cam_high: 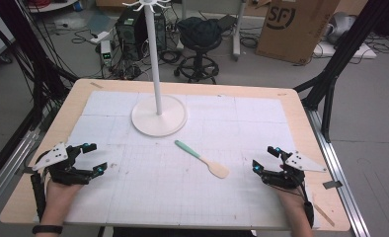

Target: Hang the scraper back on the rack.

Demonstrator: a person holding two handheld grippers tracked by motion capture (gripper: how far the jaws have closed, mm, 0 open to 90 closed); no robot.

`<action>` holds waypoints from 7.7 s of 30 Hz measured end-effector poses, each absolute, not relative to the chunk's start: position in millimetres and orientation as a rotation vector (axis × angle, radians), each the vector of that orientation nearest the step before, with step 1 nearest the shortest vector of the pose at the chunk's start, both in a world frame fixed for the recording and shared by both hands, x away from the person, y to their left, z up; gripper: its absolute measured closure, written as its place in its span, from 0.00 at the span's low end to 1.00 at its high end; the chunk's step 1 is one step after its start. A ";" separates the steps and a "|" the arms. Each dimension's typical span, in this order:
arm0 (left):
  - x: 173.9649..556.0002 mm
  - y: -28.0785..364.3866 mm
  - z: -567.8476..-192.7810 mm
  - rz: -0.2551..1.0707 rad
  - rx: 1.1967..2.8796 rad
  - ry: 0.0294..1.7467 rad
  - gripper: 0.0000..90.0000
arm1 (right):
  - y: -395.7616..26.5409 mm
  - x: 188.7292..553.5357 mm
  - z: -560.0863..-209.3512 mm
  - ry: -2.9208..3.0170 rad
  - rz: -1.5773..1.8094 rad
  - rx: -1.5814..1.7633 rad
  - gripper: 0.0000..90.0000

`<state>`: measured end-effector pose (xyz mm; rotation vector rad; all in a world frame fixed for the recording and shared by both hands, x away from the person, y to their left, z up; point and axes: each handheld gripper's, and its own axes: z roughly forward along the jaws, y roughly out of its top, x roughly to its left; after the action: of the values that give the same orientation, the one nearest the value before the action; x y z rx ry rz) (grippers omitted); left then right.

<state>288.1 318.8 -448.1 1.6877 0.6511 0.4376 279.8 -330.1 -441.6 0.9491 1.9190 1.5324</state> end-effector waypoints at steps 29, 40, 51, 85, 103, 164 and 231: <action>288.7 316.2 -448.8 0.432 1.703 0.700 0.07 | -215.8 327.2 -436.1 2.323 1.433 0.845 0.26; 288.6 314.6 -448.7 0.437 1.714 0.701 0.07 | -179.8 338.8 -448.2 2.425 1.273 0.835 0.43; 288.7 314.2 -448.6 0.442 1.721 0.700 0.07 | -171.4 343.7 -450.1 2.480 1.213 0.824 0.66; 288.6 313.9 -448.7 0.445 1.722 0.703 0.08 | -183.4 346.7 -411.8 2.469 1.385 0.896 0.90; 288.5 313.8 -448.7 0.446 1.723 0.700 0.08 | -200.9 371.0 -262.5 2.379 1.533 0.750 0.90; 288.0 312.8 -448.6 0.449 1.730 0.688 0.09 | -139.4 407.1 -126.5 2.234 1.556 0.725 0.90; 287.7 313.0 -448.7 0.447 1.728 0.686 0.08 | -300.9 286.2 -434.9 1.998 1.506 0.887 0.23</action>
<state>287.7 313.0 -448.7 1.7284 0.6858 0.4466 286.2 -300.9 -434.9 0.8871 1.9980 1.5065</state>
